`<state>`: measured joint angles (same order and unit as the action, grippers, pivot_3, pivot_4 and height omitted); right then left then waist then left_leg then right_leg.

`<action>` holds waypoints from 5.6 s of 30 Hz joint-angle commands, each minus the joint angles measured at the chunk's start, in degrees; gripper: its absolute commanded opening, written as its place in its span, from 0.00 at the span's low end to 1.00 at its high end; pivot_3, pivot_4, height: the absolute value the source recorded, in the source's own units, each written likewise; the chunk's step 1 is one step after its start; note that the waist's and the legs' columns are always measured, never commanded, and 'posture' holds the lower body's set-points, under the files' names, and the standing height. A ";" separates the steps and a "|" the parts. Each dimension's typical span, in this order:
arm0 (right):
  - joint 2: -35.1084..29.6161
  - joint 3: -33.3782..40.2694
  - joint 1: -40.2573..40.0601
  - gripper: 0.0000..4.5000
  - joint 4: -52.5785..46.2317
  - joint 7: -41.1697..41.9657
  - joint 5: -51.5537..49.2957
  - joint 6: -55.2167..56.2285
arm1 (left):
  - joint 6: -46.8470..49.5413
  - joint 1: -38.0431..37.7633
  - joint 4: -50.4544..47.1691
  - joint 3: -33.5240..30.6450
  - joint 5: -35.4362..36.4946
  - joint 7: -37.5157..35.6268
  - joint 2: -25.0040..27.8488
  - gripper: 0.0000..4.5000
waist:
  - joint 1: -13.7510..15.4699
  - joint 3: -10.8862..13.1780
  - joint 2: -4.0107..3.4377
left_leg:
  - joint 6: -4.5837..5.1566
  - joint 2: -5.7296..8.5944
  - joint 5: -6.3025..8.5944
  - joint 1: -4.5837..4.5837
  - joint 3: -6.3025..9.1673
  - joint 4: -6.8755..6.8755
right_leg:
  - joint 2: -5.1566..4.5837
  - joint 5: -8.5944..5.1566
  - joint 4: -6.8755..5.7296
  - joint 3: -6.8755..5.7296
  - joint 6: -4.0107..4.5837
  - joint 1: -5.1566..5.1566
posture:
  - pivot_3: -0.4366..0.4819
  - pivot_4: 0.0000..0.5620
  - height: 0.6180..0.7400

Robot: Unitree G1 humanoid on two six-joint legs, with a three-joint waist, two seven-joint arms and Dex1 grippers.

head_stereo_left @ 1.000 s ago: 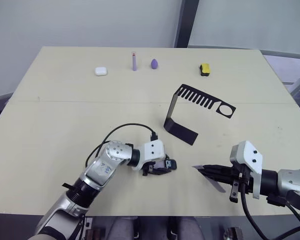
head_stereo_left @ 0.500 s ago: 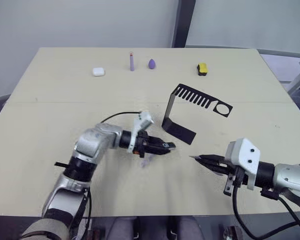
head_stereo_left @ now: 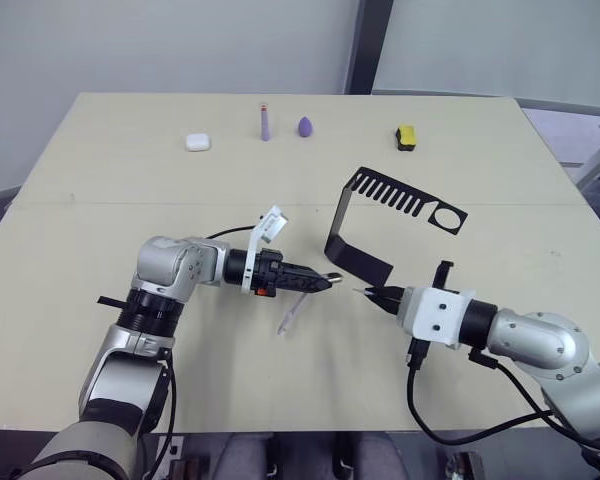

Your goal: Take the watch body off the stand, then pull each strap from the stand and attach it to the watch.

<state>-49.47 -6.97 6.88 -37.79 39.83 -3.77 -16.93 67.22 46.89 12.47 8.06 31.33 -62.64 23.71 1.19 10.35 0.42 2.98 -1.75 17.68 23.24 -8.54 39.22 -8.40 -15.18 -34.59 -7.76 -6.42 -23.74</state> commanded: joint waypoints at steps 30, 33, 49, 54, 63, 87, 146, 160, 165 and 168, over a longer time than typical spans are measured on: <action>5.76 -2.09 3.77 0.00 1.30 0.97 8.18 4.22 | -0.84 0.88 -0.94 -1.52 2.28 1.39 0.24 0.35 | -0.07 0.00 0.00 | 0.00 0.01 -0.03 -0.01 0.01 0.00 | 0.02 -0.01 -0.09 0.02 0.01 0.00 | 0.48 0.27 1.00; 5.82 -2.14 3.62 0.00 1.17 1.04 8.27 4.28 | -0.76 0.86 -0.99 -1.58 2.37 1.47 0.16 0.35 | -0.07 0.00 0.00 | 0.01 0.02 -0.03 -0.01 0.01 0.00 | 0.02 -0.01 -0.09 0.02 0.01 0.00 | 0.48 0.27 1.00; 5.91 -1.84 3.89 0.00 1.19 1.48 8.29 4.22 | -0.60 2.11 1.33 -3.28 2.42 3.23 -1.18 0.35 | -0.07 0.00 0.00 | 0.01 0.02 -0.05 -0.02 0.00 0.00 | 0.02 -0.01 -0.11 0.02 0.01 0.00 | 0.48 0.27 1.00; 6.01 -1.71 3.82 0.00 1.23 1.34 8.49 4.39 | -0.42 1.94 0.77 -2.96 2.43 3.26 -1.27 0.35 | -0.08 0.00 0.00 | 0.01 0.02 -0.05 -0.02 0.00 0.00 | 0.02 -0.01 -0.12 0.02 0.01 0.00 | 0.48 0.27 1.00; 6.71 -1.77 4.86 0.00 1.50 1.16 8.72 3.96 | -0.49 1.45 -0.12 -2.43 2.48 2.83 -1.11 0.35 | -0.07 0.00 0.00 | 0.00 0.02 -0.06 -0.02 0.00 0.00 | 0.02 -0.01 -0.13 0.02 0.01 0.00 | 0.48 0.27 1.00; 6.85 -1.19 5.31 0.00 2.28 1.33 9.53 3.18 | -0.32 0.86 -0.98 -2.75 2.92 3.32 -1.53 0.35 | -0.14 0.00 0.00 | -0.01 0.02 -0.07 -0.02 0.01 0.00 | 0.03 -0.01 -0.15 0.02 0.01 0.00 | 0.48 0.27 1.00; 6.32 -1.66 6.48 0.00 0.33 1.64 11.04 2.55 | 0.06 0.84 -1.20 -3.35 3.96 5.55 -3.66 0.35 | -0.16 0.00 0.00 | -0.03 0.02 -0.09 -0.03 0.01 0.00 | 0.04 -0.01 -0.16 0.03 0.01 0.00 | 0.48 0.27 1.00; 6.32 -1.52 5.84 0.00 0.42 2.18 12.53 2.52 | 0.64 1.11 -1.47 -4.23 4.85 6.57 -5.32 0.35 | -0.14 0.00 0.00 | -0.04 0.02 -0.09 -0.03 0.01 0.00 | 0.05 -0.01 -0.16 0.02 0.01 0.00 | 0.48 0.27 1.00; 6.64 -1.62 6.41 0.00 0.39 2.15 12.44 1.89 | 0.75 0.88 -1.77 -4.25 4.81 6.53 -5.19 0.35 | -0.17 0.00 0.00 | -0.04 0.02 -0.10 -0.03 0.01 0.00 | 0.05 -0.01 -0.16 0.03 0.01 0.00 | 0.48 0.27 1.00; 6.66 -1.61 6.58 0.00 0.41 2.20 12.38 1.79 | 0.81 0.84 -1.87 -4.27 4.82 6.63 -5.32 0.35 | -0.16 0.00 0.00 | -0.04 0.02 -0.10 -0.03 0.01 0.00 | 0.05 -0.01 -0.16 0.03 0.01 0.00 | 0.48 0.27 1.00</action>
<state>-43.23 -8.75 12.61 -35.61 41.34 9.12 -15.44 68.05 47.08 13.65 4.29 33.85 -55.54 19.12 1.02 10.35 0.42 2.94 -1.73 17.58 23.21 -8.53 39.22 -8.35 -15.18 -34.75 -7.73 -6.41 -23.74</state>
